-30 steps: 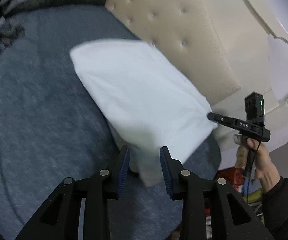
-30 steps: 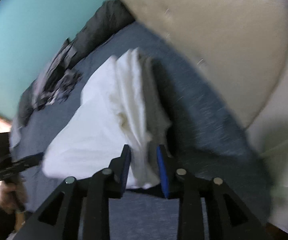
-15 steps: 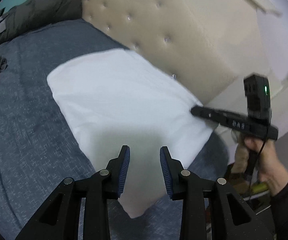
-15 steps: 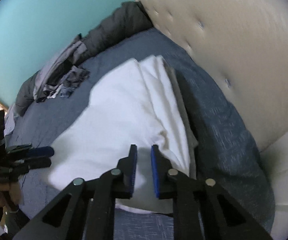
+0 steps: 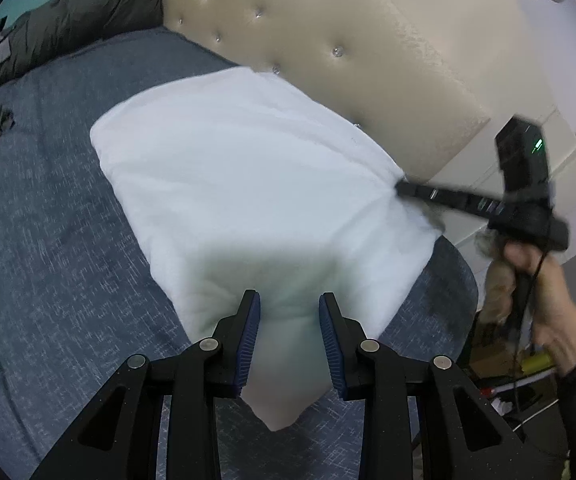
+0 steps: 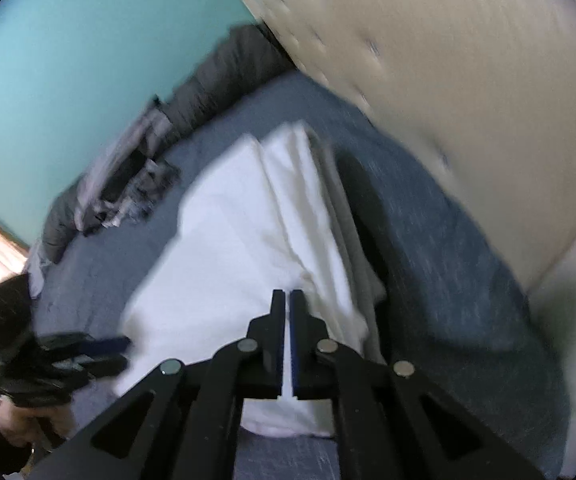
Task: Fold clothes
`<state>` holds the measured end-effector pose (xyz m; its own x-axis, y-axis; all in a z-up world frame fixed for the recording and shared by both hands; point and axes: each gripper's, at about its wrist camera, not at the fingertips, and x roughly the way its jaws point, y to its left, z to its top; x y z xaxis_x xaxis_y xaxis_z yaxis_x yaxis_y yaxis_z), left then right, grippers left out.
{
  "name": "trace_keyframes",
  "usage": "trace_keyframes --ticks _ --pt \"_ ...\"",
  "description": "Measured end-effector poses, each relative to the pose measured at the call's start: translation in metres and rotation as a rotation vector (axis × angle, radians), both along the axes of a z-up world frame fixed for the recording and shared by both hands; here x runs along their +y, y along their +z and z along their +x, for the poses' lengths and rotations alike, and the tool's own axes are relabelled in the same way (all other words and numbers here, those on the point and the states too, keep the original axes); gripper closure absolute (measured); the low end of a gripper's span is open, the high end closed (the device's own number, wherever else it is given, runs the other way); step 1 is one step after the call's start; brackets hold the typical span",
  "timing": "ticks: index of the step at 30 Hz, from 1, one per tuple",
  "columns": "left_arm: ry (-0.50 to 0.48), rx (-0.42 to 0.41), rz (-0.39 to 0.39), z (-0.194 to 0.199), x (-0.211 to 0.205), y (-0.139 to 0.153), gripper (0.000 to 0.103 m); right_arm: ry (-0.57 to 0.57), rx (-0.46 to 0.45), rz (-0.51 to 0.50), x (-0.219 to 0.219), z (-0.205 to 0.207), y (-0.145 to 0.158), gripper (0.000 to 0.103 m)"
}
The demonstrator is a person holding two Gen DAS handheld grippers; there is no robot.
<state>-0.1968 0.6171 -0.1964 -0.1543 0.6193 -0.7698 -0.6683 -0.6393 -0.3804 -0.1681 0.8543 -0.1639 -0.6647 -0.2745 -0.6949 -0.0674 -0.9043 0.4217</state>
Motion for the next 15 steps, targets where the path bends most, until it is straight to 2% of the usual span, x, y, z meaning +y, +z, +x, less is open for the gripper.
trace_keyframes --ticks 3,6,11,15 --pt "0.005 0.013 0.015 -0.005 -0.005 0.006 0.070 0.053 0.017 0.037 -0.008 -0.023 0.023 0.102" --pt "0.013 0.017 0.017 -0.009 -0.010 0.009 0.070 0.093 -0.032 0.084 -0.019 -0.052 0.027 0.102" --pt "0.003 0.006 0.020 -0.008 -0.017 0.005 0.070 0.152 -0.134 0.137 -0.035 -0.102 0.009 0.102" --pt "-0.004 -0.002 0.032 -0.003 -0.018 -0.003 0.070 0.165 -0.200 0.147 -0.037 -0.125 -0.010 0.102"
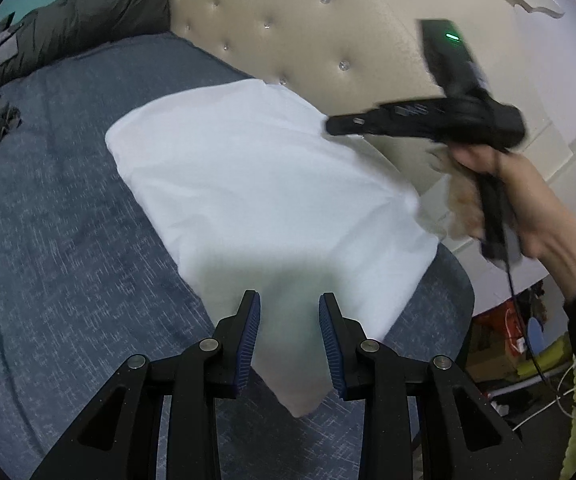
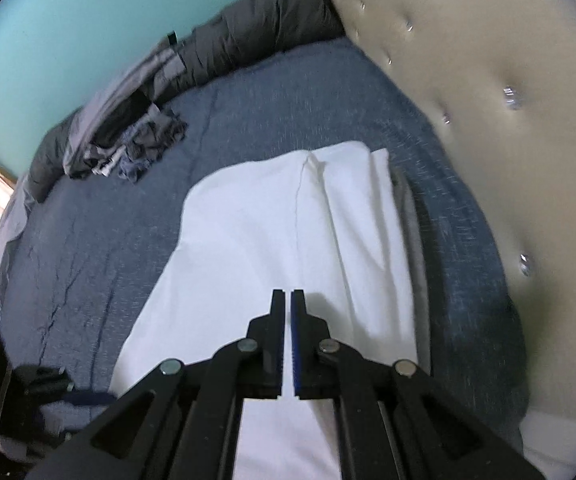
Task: Fold clothes
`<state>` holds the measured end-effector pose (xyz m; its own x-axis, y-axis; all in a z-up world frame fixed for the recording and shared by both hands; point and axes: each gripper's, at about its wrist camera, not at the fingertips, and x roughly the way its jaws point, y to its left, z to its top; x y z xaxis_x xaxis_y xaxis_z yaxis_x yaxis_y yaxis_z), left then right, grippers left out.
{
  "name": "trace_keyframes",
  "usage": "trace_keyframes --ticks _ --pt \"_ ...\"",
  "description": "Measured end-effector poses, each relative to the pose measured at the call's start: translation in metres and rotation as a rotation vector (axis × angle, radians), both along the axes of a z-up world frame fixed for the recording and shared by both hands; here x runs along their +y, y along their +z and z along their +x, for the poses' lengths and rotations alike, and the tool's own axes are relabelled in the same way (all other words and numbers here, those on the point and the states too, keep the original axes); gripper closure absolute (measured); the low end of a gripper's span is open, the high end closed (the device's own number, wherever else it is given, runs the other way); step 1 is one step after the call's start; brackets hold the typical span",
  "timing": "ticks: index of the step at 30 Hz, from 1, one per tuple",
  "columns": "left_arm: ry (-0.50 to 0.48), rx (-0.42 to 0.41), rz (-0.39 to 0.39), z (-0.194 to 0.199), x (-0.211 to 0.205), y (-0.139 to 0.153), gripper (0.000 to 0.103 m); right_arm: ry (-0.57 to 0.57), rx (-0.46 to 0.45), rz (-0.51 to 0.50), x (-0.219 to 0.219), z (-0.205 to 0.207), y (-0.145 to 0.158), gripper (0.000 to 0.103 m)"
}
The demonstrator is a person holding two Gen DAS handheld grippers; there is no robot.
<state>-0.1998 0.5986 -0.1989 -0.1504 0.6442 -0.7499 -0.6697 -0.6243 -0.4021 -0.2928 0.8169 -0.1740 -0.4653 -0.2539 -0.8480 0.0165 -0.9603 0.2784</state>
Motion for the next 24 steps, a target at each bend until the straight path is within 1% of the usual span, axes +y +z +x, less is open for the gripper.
trace_keyframes --ticks 2,7,9,11,12,15,17,21,22,24 --pt "-0.003 -0.002 0.007 0.000 -0.001 -0.001 0.070 -0.026 -0.038 0.021 0.005 -0.012 -0.010 0.102" --pt "-0.018 -0.010 0.023 -0.002 -0.001 0.000 0.070 -0.111 -0.035 0.003 0.029 -0.018 -0.011 0.103" --pt "-0.026 -0.013 0.023 -0.004 -0.001 0.000 0.070 -0.137 -0.018 -0.020 0.037 -0.021 -0.007 0.102" --pt "-0.028 -0.018 0.027 -0.005 -0.001 -0.002 0.070 -0.113 0.011 -0.069 0.036 -0.029 0.002 0.101" --pt "-0.028 -0.021 0.030 -0.006 -0.001 -0.002 0.070 -0.086 0.017 -0.067 0.031 -0.036 0.005 0.101" --pt "-0.028 -0.028 0.036 -0.007 -0.002 -0.004 0.070 -0.036 0.001 -0.048 0.017 -0.057 0.005 0.101" --pt "-0.028 -0.033 0.041 -0.008 -0.002 -0.005 0.069 -0.039 -0.035 -0.005 0.010 -0.071 -0.001 0.101" --pt "-0.028 -0.027 0.036 -0.006 0.000 -0.005 0.069 -0.098 -0.087 0.074 0.014 -0.085 -0.015 0.103" --pt "-0.029 -0.025 0.034 -0.006 0.000 -0.005 0.069 -0.126 -0.086 0.100 0.018 -0.084 -0.014 0.103" --pt "-0.031 -0.026 0.033 -0.006 0.000 -0.004 0.069 -0.178 -0.066 0.116 0.028 -0.077 -0.007 0.103"
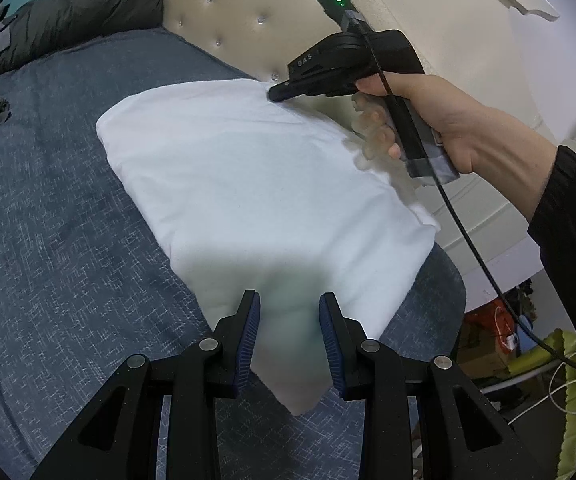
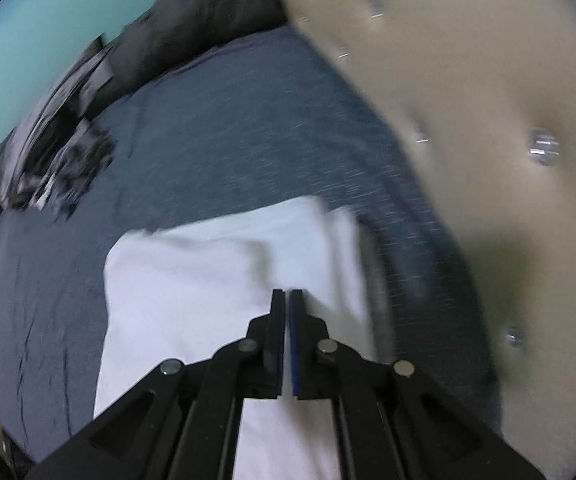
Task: Fold clothes
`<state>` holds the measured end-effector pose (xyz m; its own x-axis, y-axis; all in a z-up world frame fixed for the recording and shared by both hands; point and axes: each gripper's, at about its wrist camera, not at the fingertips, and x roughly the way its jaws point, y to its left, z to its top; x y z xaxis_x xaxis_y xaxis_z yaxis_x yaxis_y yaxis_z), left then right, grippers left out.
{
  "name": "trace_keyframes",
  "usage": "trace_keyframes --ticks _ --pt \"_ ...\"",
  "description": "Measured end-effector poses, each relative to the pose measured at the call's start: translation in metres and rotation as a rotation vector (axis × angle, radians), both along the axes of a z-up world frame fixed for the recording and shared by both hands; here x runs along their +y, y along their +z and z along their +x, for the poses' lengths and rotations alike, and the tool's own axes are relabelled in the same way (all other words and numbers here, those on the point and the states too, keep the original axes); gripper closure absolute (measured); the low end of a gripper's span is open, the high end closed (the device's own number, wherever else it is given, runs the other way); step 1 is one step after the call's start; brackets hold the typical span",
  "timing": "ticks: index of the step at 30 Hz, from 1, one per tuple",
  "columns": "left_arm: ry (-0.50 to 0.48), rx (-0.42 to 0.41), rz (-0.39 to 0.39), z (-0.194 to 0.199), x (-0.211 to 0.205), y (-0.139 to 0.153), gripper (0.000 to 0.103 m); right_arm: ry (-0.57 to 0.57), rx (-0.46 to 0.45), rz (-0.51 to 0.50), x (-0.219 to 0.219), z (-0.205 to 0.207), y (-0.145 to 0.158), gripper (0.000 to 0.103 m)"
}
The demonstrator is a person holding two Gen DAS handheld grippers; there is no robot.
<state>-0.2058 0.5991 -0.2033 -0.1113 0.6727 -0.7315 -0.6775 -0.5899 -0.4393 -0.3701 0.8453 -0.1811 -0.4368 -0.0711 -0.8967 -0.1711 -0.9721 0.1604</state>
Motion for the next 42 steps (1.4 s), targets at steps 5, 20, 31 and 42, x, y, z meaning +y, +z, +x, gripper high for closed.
trace_keyframes --ticks 5,20,31,42 --pt "0.004 -0.011 0.007 -0.004 -0.001 -0.001 0.069 0.048 0.085 -0.092 0.009 0.035 0.025 0.102" --pt "-0.001 0.037 -0.022 0.008 -0.004 0.006 0.069 -0.033 0.117 -0.204 0.021 0.158 0.000 0.103" --pt "0.013 0.054 -0.005 0.012 -0.006 0.022 0.069 0.048 0.218 -0.306 -0.037 0.203 0.017 0.102" --pt "0.015 0.034 -0.015 0.020 -0.011 0.009 0.069 -0.097 0.279 -0.334 -0.032 0.246 -0.002 0.102"
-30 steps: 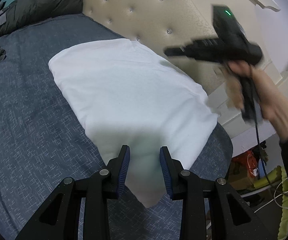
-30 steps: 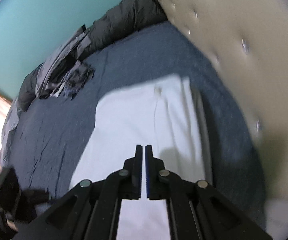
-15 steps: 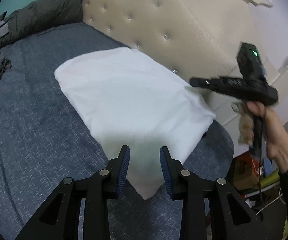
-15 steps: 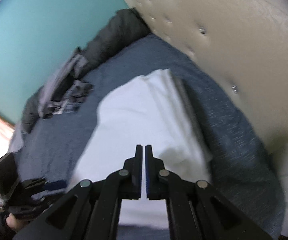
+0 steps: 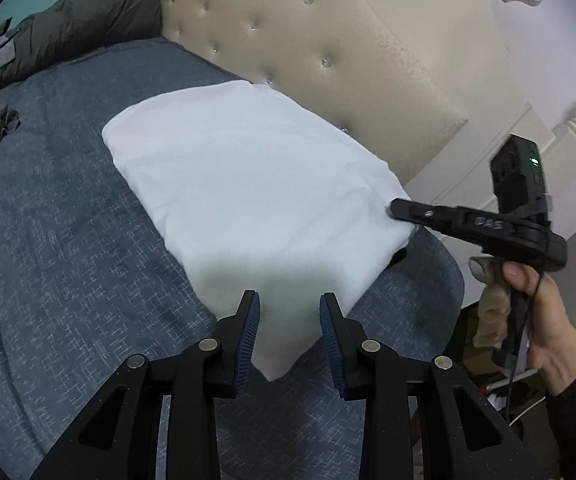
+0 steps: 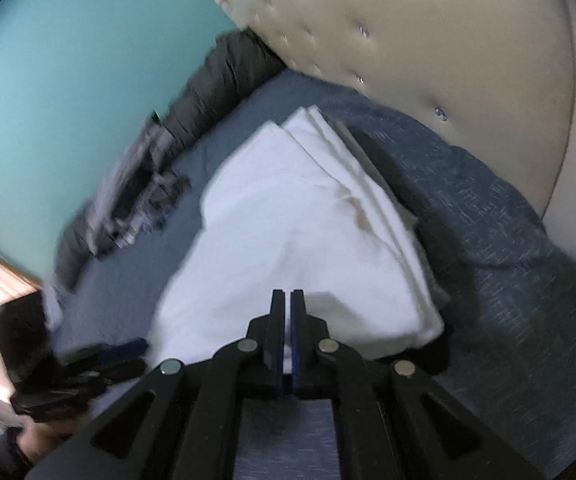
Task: Fold clothes
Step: 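Lift both open tools away from the folded shirt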
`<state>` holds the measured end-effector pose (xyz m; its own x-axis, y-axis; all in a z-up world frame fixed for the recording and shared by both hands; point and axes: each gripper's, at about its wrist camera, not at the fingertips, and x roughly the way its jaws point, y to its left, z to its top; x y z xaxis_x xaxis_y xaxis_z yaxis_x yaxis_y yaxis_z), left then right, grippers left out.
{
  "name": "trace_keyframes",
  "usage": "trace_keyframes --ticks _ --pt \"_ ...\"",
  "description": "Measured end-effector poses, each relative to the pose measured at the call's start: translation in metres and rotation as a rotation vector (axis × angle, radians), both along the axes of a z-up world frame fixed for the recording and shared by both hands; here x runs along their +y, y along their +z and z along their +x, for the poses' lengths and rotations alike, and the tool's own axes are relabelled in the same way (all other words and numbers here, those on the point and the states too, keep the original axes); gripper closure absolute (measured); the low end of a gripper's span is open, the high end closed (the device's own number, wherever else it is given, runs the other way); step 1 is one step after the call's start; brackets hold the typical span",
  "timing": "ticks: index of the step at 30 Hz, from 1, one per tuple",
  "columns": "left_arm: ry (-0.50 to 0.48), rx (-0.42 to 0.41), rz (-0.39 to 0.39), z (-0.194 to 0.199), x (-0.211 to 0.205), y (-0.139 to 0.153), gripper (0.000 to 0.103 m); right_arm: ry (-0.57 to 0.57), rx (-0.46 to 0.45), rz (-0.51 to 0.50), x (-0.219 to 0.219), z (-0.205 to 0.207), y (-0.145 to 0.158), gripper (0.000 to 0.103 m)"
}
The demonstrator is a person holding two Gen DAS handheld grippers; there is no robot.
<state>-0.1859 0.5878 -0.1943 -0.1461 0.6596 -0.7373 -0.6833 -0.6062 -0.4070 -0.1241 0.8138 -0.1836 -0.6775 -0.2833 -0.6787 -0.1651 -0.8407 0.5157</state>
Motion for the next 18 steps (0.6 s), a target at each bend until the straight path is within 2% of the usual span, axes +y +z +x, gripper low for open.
trace_keyframes --ticks 5,7,10,18 --pt "0.005 0.004 -0.007 0.004 -0.001 0.000 0.069 0.065 0.039 0.043 -0.035 0.000 0.011 0.102" --pt "0.008 0.001 -0.008 0.005 -0.003 0.000 0.069 0.085 0.029 0.072 -0.049 -0.001 0.007 0.102" --pt "0.009 -0.005 -0.012 0.007 -0.006 -0.001 0.069 0.069 0.014 0.079 -0.054 0.003 -0.009 0.102" --pt "0.015 -0.012 -0.023 0.009 -0.016 -0.003 0.069 -0.010 0.053 0.071 -0.042 0.022 0.003 0.102"
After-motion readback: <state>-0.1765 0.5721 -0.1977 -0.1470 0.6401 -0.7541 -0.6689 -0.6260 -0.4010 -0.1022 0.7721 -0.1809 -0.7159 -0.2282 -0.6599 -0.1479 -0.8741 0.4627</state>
